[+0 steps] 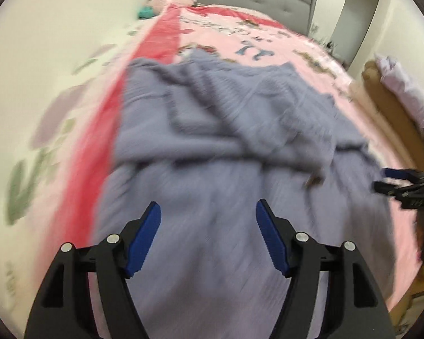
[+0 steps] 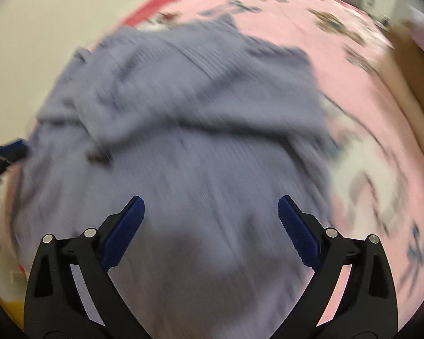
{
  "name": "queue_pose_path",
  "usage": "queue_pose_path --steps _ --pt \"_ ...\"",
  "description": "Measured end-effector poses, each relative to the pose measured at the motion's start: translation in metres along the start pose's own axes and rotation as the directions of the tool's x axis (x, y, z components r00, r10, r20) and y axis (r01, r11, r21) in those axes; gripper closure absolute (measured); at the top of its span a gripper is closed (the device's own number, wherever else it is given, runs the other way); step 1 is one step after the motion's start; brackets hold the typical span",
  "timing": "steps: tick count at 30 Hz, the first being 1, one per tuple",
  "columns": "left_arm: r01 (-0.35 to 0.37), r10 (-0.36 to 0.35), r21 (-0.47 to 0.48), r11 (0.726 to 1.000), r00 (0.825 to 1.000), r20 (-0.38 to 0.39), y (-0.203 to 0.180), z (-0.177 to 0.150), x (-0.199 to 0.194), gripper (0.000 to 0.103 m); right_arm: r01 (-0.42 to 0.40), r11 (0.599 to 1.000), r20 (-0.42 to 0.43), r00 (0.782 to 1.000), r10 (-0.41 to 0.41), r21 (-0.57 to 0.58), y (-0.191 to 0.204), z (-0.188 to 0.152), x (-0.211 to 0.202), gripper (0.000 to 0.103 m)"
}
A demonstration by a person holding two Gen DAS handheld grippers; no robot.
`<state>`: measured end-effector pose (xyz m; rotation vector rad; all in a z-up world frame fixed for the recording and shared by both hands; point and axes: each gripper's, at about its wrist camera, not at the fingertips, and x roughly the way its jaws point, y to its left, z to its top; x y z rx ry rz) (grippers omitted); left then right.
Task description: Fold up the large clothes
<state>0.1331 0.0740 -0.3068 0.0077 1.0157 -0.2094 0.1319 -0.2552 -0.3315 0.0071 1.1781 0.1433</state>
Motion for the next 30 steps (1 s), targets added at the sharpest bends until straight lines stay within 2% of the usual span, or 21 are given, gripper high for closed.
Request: queue_pose_path --steps 2,4,9,14,19,23,26,28,30 --pt "-0.036 0.036 0.02 0.999 0.999 -0.021 0.01 -0.021 -0.015 0.025 0.046 0.998 -0.045 0.998 -0.044 0.035 -0.011 -0.03 -0.008 0.012" --pt "-0.053 0.055 0.023 0.998 0.996 -0.075 0.02 -0.046 -0.028 0.025 0.064 0.995 -0.089 0.994 -0.057 0.077 -0.018 -0.06 -0.018 0.012" --pt "-0.05 0.047 -0.01 0.999 0.982 -0.181 0.041 -0.105 -0.046 0.024 0.081 0.987 -0.215 0.975 -0.049 0.141 -0.018 -0.135 -0.036 0.012" --pt "-0.055 0.044 -0.037 0.998 0.964 -0.261 0.055 -0.149 -0.051 0.024 0.105 0.98 -0.268 0.962 -0.058 0.167 -0.005 -0.183 -0.041 0.012" --pt "-0.041 0.025 -0.054 0.998 0.961 -0.275 0.06 -0.171 -0.052 0.024 0.125 0.974 -0.295 0.953 -0.066 0.187 0.002 -0.204 -0.033 0.012" --pt "-0.075 0.041 -0.116 0.99 0.962 -0.271 0.072 -0.183 -0.047 0.024 0.12 0.972 -0.283 0.957 -0.059 0.204 0.0 -0.207 -0.026 0.012" --pt "-0.036 -0.013 -0.182 0.983 0.965 -0.263 0.077 -0.194 -0.047 0.024 0.118 0.967 -0.271 0.961 -0.054 0.225 -0.005 -0.212 -0.023 0.011" --pt "-0.018 -0.029 -0.168 0.986 0.961 -0.274 0.071 -0.198 -0.047 0.024 0.12 0.963 -0.257 0.965 -0.055 0.242 -0.008 -0.214 -0.023 0.011" --pt "0.014 -0.05 -0.142 0.99 0.966 -0.254 0.063 -0.2 -0.051 0.024 0.119 0.957 -0.242 0.969 -0.054 0.265 -0.01 -0.217 -0.024 0.01"
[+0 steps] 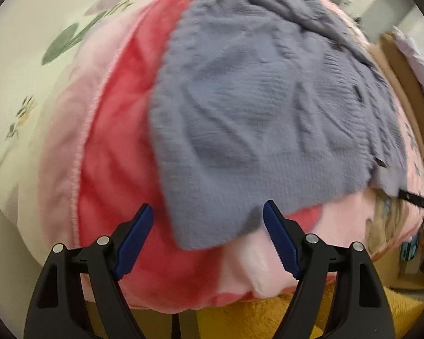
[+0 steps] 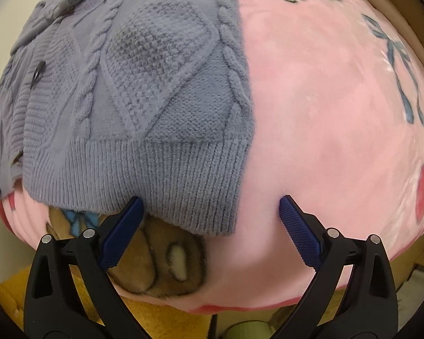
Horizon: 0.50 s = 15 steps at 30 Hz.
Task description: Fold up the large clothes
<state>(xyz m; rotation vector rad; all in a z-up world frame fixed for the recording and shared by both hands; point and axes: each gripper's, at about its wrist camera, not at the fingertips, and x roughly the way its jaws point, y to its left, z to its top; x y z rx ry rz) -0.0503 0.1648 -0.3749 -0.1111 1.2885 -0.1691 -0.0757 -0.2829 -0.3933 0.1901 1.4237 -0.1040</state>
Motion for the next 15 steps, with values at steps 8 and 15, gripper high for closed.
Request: queue_pose_path --steps 8,15 --pt "-0.015 0.015 -0.017 1.0 0.999 0.035 -0.011 0.012 0.014 0.024 -0.032 0.999 0.061 0.998 0.029 0.043 -0.004 0.004 -0.01 0.01" --pt "-0.012 0.012 -0.05 0.999 1.0 0.006 -0.011 0.02 0.025 0.024 -0.135 0.985 0.077 0.989 0.127 0.106 -0.016 0.022 -0.015 0.01"
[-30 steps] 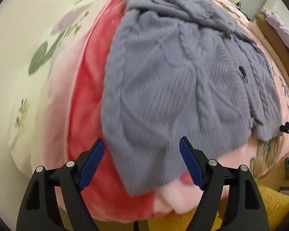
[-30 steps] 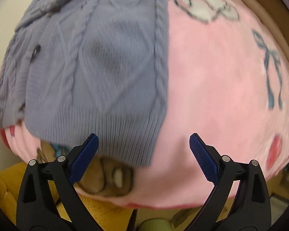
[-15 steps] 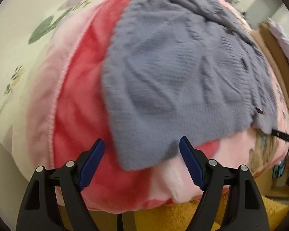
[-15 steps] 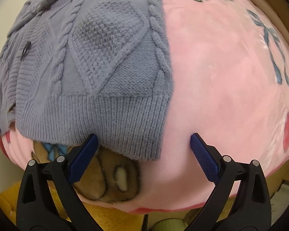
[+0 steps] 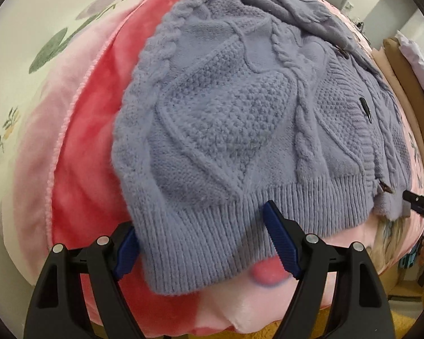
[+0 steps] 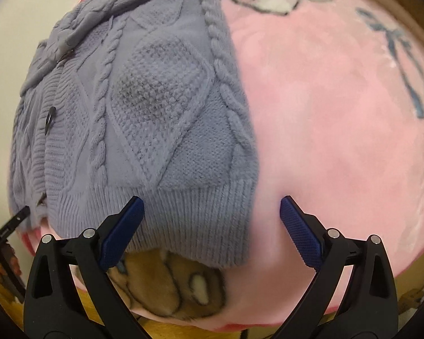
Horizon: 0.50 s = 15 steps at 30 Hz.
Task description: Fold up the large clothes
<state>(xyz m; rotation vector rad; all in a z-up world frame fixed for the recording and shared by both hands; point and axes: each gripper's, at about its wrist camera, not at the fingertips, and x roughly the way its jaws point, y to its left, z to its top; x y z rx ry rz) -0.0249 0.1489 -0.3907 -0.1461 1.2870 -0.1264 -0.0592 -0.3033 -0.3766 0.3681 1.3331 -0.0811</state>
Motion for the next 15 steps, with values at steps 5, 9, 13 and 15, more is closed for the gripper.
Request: queue_pose_path --steps 5,9,13,15 --pt "-0.01 0.01 -0.016 1.0 1.0 -0.025 0.004 0.003 -0.001 0.029 -0.002 1.0 -0.029 1.0 0.001 -0.01 -0.008 0.007 0.003 0.011" --pt "-0.022 0.021 -0.022 1.0 0.999 -0.034 -0.006 0.008 -0.003 0.037 -0.046 0.999 -0.056 0.997 0.046 -0.013 -0.002 -0.003 0.001 0.023" --pt "-0.038 0.036 -0.031 0.999 0.998 -0.053 -0.015 0.012 0.0 0.048 -0.042 0.999 -0.075 0.996 0.041 -0.01 0.006 0.0 0.009 0.032" --pt "-0.049 0.048 -0.023 0.999 0.997 -0.063 -0.023 0.015 0.004 0.051 -0.032 0.999 -0.092 0.995 0.031 -0.006 0.005 0.004 0.01 0.043"
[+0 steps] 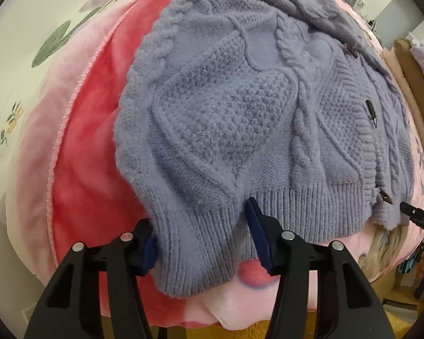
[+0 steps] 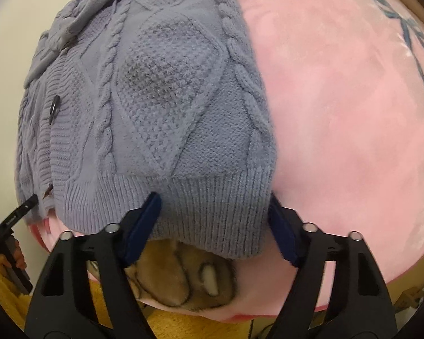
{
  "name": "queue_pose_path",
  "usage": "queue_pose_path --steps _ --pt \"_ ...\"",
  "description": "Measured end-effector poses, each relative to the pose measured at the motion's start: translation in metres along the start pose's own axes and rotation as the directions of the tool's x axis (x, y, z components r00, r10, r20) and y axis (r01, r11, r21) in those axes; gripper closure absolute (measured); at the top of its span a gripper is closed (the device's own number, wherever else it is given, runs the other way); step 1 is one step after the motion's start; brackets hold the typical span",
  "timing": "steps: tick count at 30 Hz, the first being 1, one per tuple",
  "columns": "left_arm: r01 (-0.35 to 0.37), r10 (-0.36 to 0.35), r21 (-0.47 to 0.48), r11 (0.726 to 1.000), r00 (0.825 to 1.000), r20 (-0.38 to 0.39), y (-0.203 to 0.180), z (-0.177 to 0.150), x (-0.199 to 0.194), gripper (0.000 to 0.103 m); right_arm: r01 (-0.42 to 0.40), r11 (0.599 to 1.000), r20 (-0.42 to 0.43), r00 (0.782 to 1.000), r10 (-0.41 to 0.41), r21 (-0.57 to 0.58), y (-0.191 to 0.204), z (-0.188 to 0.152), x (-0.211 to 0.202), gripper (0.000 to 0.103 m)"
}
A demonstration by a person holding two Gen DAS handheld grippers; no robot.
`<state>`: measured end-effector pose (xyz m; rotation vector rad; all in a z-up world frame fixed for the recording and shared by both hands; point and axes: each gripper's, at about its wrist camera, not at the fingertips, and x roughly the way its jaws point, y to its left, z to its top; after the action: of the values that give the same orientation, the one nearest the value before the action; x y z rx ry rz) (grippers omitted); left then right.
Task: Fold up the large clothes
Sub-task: 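Grasp the ribbed hem with both grippers and lift it up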
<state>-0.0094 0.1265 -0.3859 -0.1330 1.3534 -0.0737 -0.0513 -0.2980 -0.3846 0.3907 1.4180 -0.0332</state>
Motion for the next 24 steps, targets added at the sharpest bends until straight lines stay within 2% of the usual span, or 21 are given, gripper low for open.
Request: queue_pose_path --steps 1,2,3,5,7,9,10,13,15,17,19,21,24 --pt "-0.013 0.013 0.009 1.0 1.0 -0.008 -0.004 0.002 0.0 0.057 0.014 1.0 -0.01 1.0 -0.015 -0.01 0.003 0.002 -0.001 0.055" --pt "-0.02 0.02 0.02 1.0 1.0 -0.011 -0.007 0.003 -0.002 0.073 0.013 1.0 -0.02 1.0 -0.014 -0.021 0.005 0.006 0.0 0.063" --pt "-0.014 0.015 0.041 0.999 1.0 -0.016 -0.013 0.006 -0.005 0.078 0.009 0.999 -0.034 0.999 -0.01 -0.038 0.014 0.01 0.001 0.083" --pt "-0.046 0.049 0.078 0.996 0.998 -0.026 -0.026 0.01 -0.012 0.083 -0.003 0.995 -0.062 0.998 -0.003 -0.097 0.031 0.013 -0.006 0.084" --pt "-0.029 0.032 0.085 0.996 0.999 -0.039 -0.035 0.015 -0.019 0.085 0.002 0.99 -0.056 0.998 -0.01 -0.138 0.043 0.016 -0.016 0.084" --pt "-0.015 0.019 0.055 0.998 0.997 -0.077 -0.034 0.02 -0.025 0.086 -0.04 0.993 -0.047 0.998 0.035 -0.107 0.044 0.02 -0.029 0.084" --pt "-0.042 0.048 0.056 0.998 0.994 -0.101 -0.034 0.021 -0.026 0.086 -0.04 0.995 -0.038 0.999 0.036 -0.094 0.043 0.022 -0.036 0.085" --pt "-0.09 0.102 0.083 0.992 0.983 -0.151 -0.029 0.016 -0.033 0.087 0.019 0.99 -0.055 0.998 -0.027 -0.141 0.039 0.022 -0.045 0.085" --pt "-0.072 0.08 0.061 0.996 0.987 -0.142 -0.027 0.014 -0.046 0.087 0.004 0.994 -0.075 0.997 -0.012 -0.113 0.036 0.014 -0.044 0.086" --pt "-0.103 0.115 0.107 0.989 0.987 -0.111 -0.034 0.017 -0.069 0.087 -0.025 0.997 -0.087 0.996 0.019 -0.079 0.035 0.018 -0.051 0.086" --pt "-0.11 0.119 0.123 0.986 0.99 -0.069 -0.041 0.027 -0.089 0.087 -0.028 0.995 -0.037 0.999 0.024 -0.097 0.039 0.026 -0.073 0.086" --pt "-0.089 0.092 0.083 0.993 0.995 -0.027 -0.04 0.045 -0.11 0.087 -0.041 0.992 0.008 0.999 0.042 -0.116 0.04 0.034 -0.095 0.086" --pt "-0.104 0.102 0.053 0.993 0.994 0.046 -0.035 0.077 -0.132 0.087 -0.049 0.984 0.086 0.994 0.065 -0.174 0.055 0.067 -0.129 0.086"
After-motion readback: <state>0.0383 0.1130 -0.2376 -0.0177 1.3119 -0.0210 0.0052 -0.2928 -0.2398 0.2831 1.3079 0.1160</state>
